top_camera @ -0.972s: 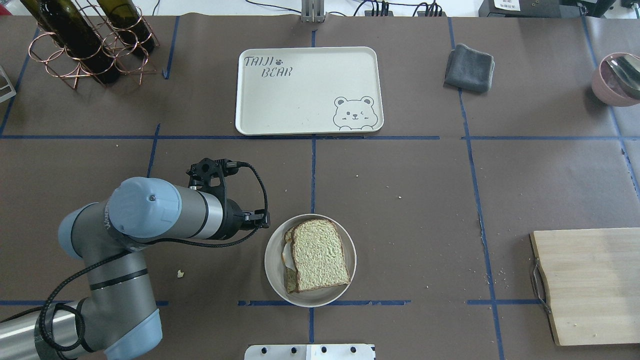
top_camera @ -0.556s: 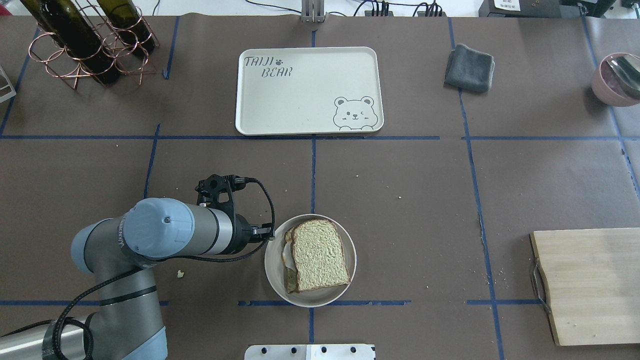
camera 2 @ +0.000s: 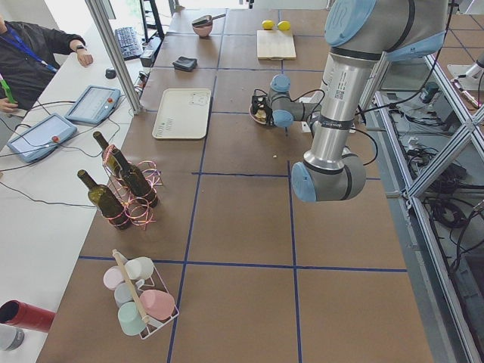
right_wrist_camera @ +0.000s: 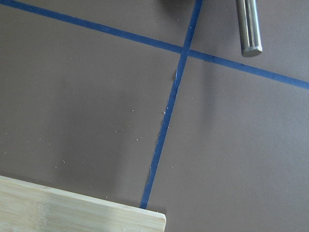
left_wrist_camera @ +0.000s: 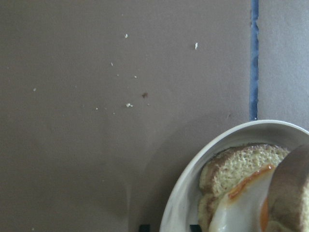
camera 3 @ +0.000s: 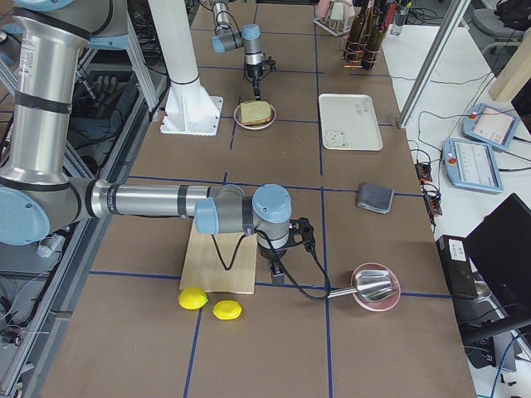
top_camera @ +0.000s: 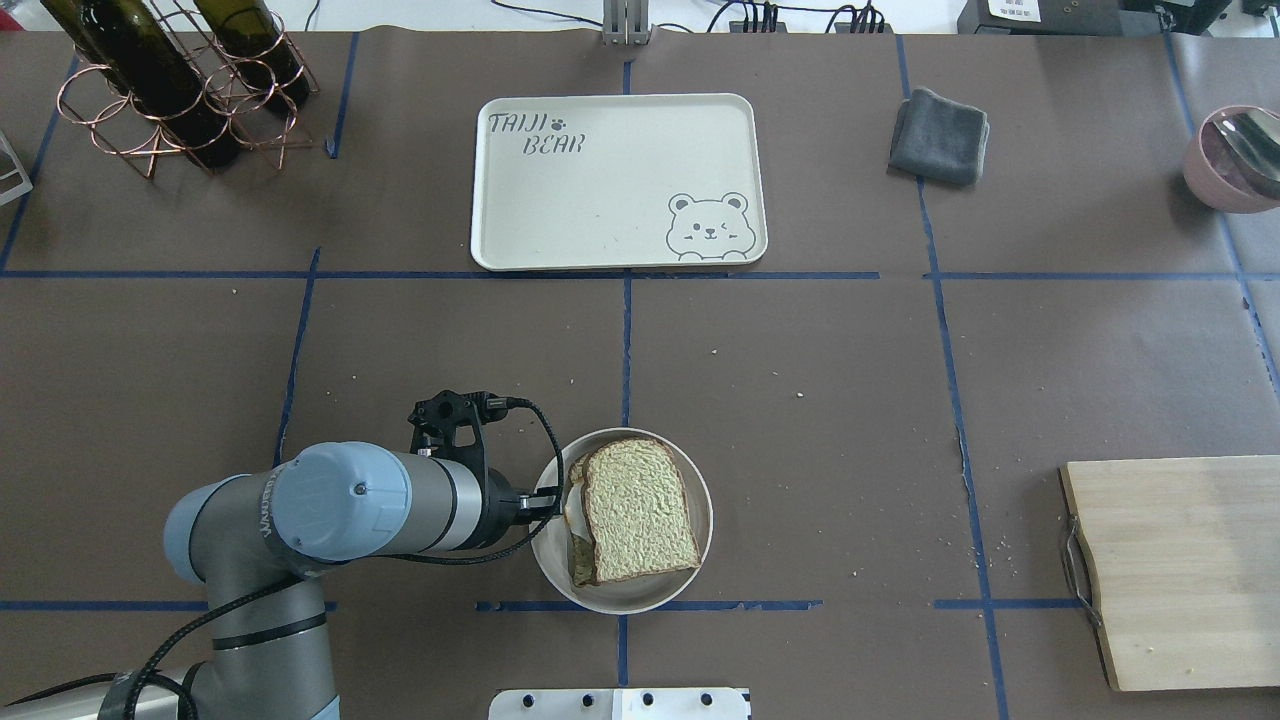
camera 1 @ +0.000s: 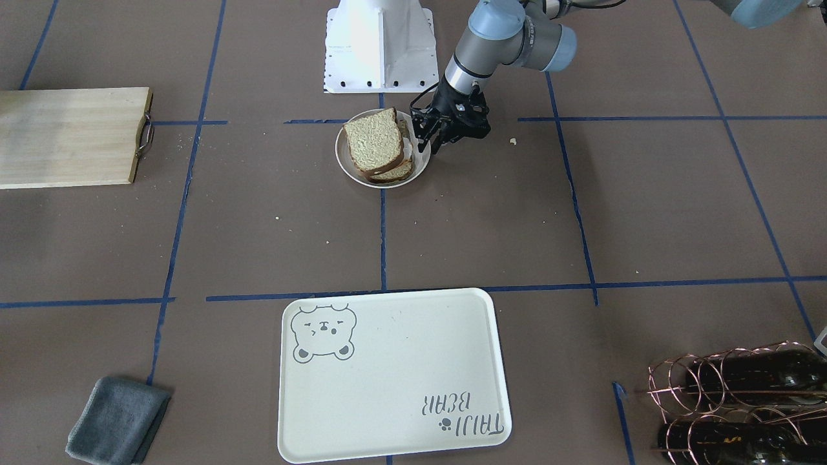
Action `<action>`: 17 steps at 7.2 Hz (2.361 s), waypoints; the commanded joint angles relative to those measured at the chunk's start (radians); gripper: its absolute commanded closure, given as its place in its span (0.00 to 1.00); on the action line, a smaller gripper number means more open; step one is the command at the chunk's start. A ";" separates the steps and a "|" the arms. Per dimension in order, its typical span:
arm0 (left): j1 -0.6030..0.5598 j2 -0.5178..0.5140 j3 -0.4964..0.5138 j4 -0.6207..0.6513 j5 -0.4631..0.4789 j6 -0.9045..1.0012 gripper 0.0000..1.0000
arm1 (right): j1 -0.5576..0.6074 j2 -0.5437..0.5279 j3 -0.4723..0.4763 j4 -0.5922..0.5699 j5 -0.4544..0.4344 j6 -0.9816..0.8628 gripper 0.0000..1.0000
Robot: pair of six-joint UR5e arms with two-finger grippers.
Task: Make sandwich and place on tray
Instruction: 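Move the left gripper to the plate rim and grasp the plate, then carry the plate with the left gripper onto the white tray and release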
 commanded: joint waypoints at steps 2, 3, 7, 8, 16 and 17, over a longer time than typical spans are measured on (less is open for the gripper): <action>0.004 0.001 0.011 0.000 0.001 -0.001 0.88 | 0.000 0.000 0.000 0.000 0.004 0.002 0.00; 0.004 -0.001 0.009 0.000 -0.001 -0.001 1.00 | 0.000 0.000 0.000 0.000 0.004 0.002 0.00; -0.059 -0.024 -0.038 0.006 -0.017 0.024 1.00 | 0.000 0.008 -0.008 0.000 -0.002 0.003 0.00; -0.135 -0.053 -0.028 0.009 -0.092 0.074 1.00 | 0.000 0.011 -0.009 0.000 -0.002 0.002 0.00; -0.570 -0.657 1.013 -0.262 -0.378 0.423 1.00 | 0.000 0.005 -0.002 0.002 -0.005 0.002 0.00; -0.570 -0.673 1.093 -0.322 -0.369 0.423 1.00 | 0.000 0.005 -0.002 0.002 -0.006 0.002 0.00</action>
